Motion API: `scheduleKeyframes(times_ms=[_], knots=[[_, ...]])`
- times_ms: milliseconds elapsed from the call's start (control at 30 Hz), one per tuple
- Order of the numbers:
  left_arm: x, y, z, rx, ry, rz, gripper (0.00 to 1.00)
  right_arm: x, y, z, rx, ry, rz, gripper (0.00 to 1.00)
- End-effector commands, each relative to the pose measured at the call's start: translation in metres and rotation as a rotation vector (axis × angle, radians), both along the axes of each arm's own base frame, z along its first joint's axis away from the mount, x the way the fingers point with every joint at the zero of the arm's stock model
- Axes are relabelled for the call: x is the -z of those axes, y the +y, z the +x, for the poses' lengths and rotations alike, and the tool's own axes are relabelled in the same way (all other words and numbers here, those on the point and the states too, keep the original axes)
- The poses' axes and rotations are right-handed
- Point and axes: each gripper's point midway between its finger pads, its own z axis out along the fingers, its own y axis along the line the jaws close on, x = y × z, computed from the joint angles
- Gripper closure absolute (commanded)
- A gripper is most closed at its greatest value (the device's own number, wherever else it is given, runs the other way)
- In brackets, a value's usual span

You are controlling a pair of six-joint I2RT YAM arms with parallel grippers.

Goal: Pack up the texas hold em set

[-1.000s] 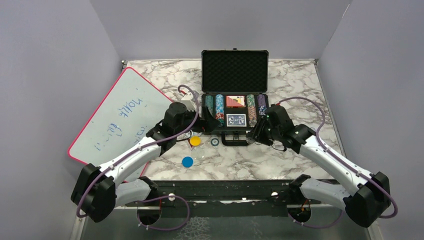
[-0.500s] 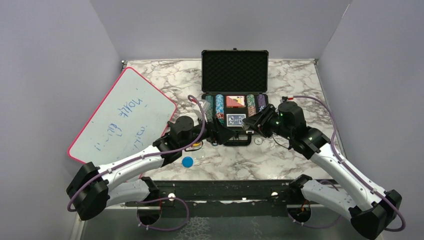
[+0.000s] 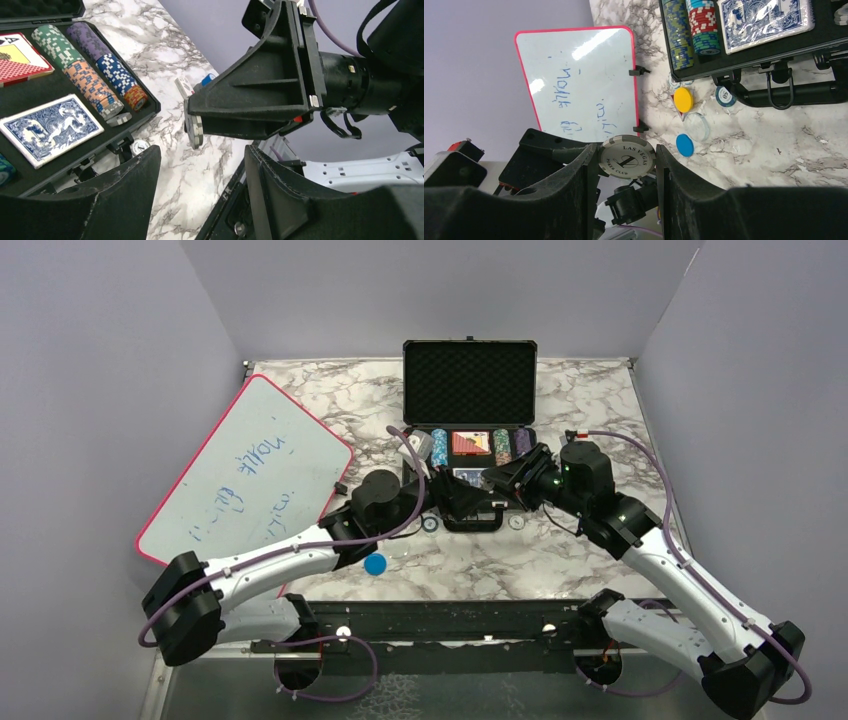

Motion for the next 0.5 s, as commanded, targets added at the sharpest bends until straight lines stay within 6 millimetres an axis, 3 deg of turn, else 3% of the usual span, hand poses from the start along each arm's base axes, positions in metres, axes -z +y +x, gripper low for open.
scheduleKeyframes(times_ms=[0,100,267,467], knots=[[-0.02,-0.006,0.015,-0.059,-0.055,-0.029,0.37,-0.027,0.006,-0.002,-0.023,-0.061,0.064,0.62],[-0.02,-0.009,0.02,-0.073,-0.057,-0.021,0.44,-0.026,0.007,-0.003,-0.03,-0.059,0.072,0.62],[-0.019,-0.012,0.022,-0.07,-0.065,-0.011,0.63,-0.023,0.009,-0.003,-0.037,-0.057,0.069,0.62],[-0.021,-0.012,0.024,-0.074,-0.093,-0.001,0.68,-0.016,0.012,-0.001,-0.055,-0.051,0.057,0.62]])
